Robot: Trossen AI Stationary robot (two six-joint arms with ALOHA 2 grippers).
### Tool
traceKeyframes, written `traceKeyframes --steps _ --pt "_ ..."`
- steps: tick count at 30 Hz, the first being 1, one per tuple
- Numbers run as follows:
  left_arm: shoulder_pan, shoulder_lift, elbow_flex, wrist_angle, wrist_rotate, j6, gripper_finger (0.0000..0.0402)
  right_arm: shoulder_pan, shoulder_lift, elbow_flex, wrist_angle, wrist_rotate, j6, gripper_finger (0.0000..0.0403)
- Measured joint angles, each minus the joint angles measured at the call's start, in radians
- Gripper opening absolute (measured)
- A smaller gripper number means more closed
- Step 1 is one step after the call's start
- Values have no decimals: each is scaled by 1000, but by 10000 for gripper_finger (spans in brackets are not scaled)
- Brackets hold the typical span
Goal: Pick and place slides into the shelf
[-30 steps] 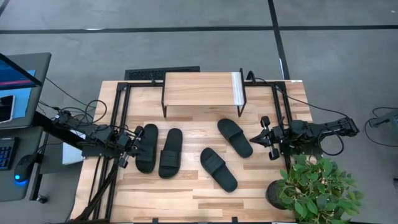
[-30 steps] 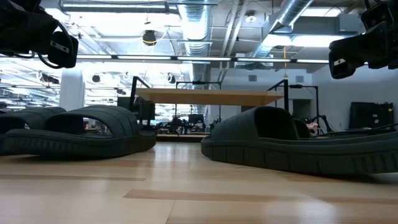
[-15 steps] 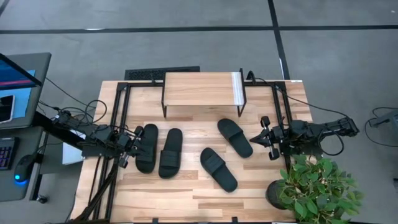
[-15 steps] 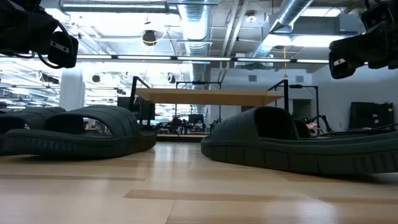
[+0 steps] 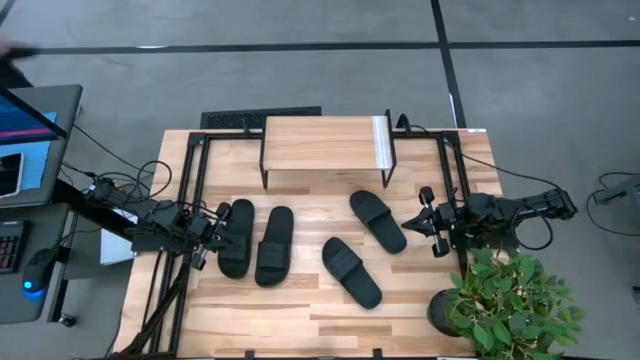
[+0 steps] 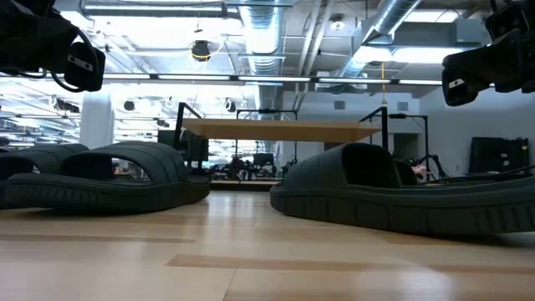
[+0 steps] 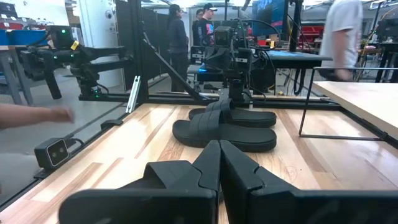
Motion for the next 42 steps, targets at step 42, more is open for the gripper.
traceKeyframes --steps 42 --pt "0 0 1 109 -207 257 0 0 0 0 0 0 0 0"
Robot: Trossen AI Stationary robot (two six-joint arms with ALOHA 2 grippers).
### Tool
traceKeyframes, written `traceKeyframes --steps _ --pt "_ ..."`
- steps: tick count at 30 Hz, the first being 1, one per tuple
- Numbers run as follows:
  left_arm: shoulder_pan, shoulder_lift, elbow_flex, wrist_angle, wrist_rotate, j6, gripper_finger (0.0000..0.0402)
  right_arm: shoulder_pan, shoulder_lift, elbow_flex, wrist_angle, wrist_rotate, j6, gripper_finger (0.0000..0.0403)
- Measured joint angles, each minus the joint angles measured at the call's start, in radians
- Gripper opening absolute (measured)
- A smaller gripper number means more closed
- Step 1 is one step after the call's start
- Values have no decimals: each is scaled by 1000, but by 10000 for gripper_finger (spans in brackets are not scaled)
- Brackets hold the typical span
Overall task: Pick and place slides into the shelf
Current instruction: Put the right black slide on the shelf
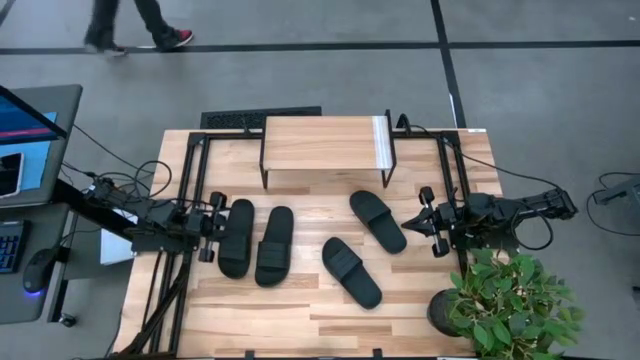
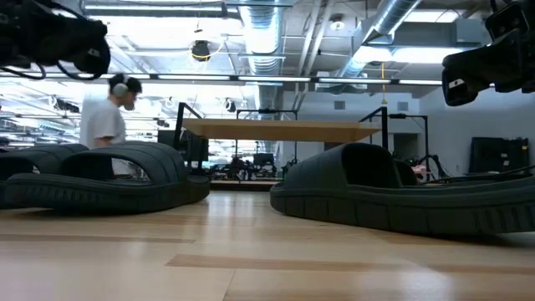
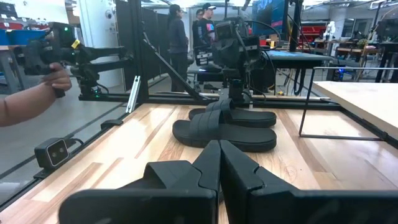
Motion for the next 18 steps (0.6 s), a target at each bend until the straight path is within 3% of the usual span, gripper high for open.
traceKeyframes --steps 18 --pt "0 0 24 34 -12 82 0 0 0 0 0 0 0 0"
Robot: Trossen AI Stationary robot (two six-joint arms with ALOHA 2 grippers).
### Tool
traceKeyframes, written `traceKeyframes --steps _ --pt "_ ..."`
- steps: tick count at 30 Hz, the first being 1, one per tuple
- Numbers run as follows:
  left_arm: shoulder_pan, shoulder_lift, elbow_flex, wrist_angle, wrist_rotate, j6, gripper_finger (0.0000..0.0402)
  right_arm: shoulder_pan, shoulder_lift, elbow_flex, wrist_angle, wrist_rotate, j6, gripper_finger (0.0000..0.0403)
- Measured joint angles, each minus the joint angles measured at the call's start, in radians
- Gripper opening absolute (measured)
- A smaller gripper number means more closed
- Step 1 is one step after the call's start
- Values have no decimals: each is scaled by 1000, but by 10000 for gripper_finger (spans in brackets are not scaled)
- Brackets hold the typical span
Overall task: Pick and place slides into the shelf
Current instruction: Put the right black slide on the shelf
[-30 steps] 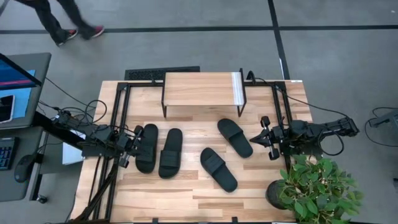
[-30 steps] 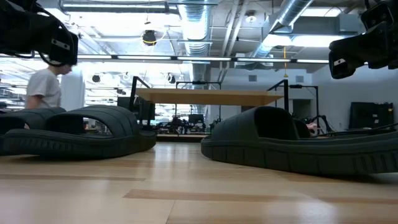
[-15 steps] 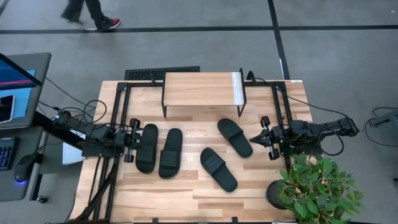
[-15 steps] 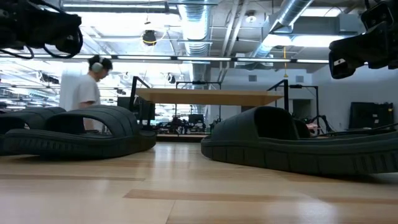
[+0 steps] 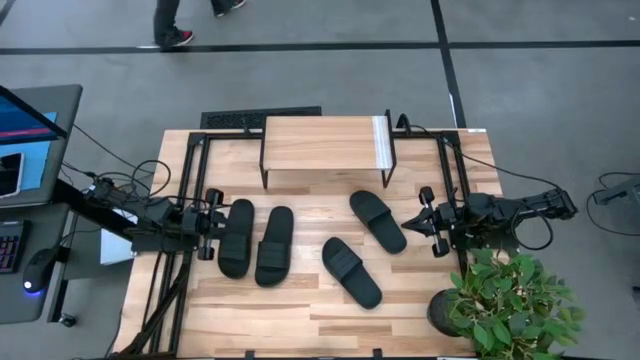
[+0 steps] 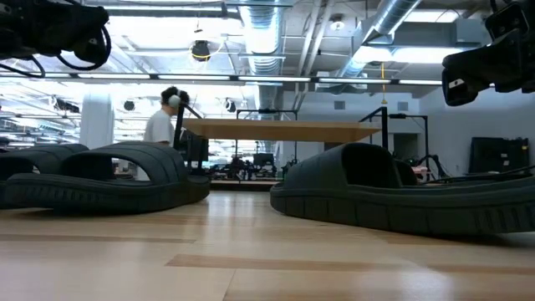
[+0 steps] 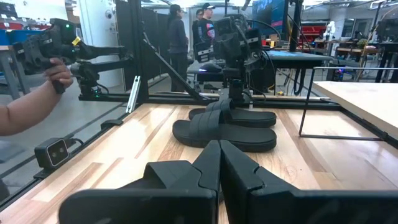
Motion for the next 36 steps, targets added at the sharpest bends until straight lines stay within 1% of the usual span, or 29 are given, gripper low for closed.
traceKeyframes --steps 6,8,13,22,27,31,36 --pt "0 0 2 0 0 141 0 0 0 0 0 0 0 0" --pt "0 0 2 -2 0 159 0 0 0 0 0 0 0 0" --pt "0 0 2 -9 0 110 0 0 0 0 0 0 0 0" --pt "0 0 2 -21 0 109 0 0 0 0 0 0 0 0" --pt "0 0 2 -97 1 111 0 0 0 0 0 0 0 0" --pt "0 0 4 -182 3 76 0 -12 0 0 0 2 -1 0" --pt "0 7 5 -183 6 76 0 -41 0 0 0 3 0 0"
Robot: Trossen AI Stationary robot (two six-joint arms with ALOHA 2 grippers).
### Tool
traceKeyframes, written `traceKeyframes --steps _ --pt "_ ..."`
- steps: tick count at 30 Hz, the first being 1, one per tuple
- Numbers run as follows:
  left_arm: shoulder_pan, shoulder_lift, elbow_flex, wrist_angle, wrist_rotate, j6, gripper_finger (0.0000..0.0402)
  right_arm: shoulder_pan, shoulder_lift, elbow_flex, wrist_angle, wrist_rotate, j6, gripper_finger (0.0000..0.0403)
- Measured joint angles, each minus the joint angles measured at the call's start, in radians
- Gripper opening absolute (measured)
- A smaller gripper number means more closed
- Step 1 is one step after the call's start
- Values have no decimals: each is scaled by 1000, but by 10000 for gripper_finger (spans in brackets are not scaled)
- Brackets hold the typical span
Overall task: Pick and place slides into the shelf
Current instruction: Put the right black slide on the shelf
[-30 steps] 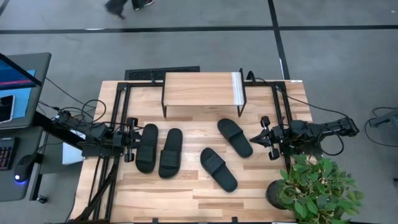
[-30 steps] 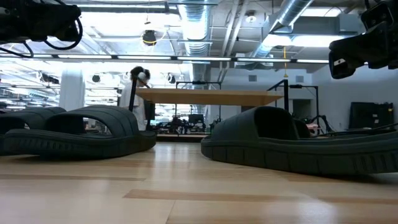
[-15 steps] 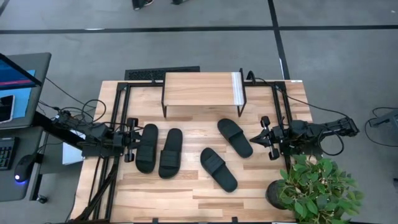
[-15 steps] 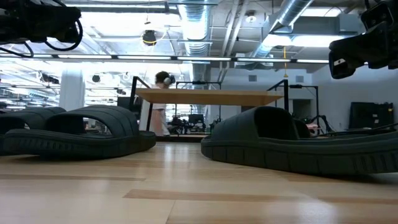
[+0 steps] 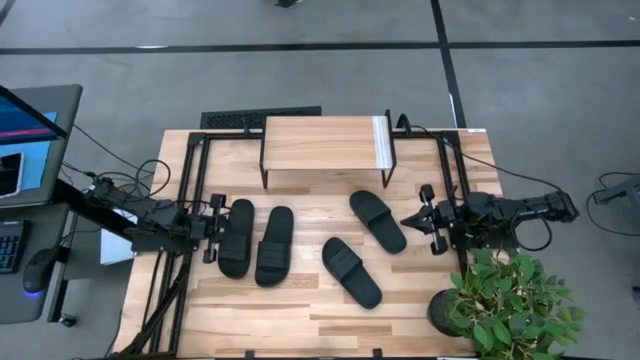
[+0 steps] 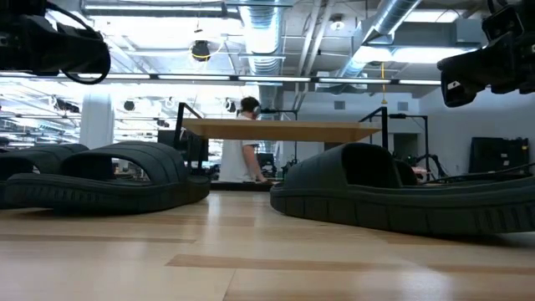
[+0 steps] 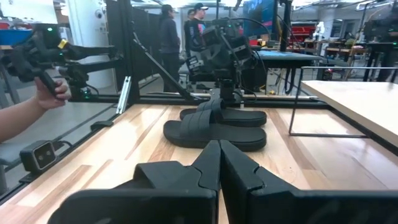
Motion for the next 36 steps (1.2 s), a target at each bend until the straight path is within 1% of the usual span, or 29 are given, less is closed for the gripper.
traceKeyframes --steps 7,11,12,16,22,27,29,32,36 --pt "0 0 0 -2 0 34 0 -43 0 0 0 0 10 0" --pt "0 0 0 -3 -1 17 0 -47 0 0 6 -2 129 0" --pt "0 0 0 -3 -1 17 0 -48 0 0 17 -1 127 0" --pt "0 0 0 -4 -1 18 0 -57 0 0 110 1 38 0" --pt "0 0 0 -4 -3 7 0 -50 0 0 171 -6 168 0" --pt "0 0 0 -4 -3 8 0 -49 0 0 157 0 110 0" --pt "0 0 -1 -4 -3 1 0 -57 0 0 124 46 123 0" --pt "0 0 -1 -4 -3 -1 0 -68 3 0 30 177 176 0" --pt "0 0 -1 -5 -3 -2 0 -89 71 4 31 253 193 0"
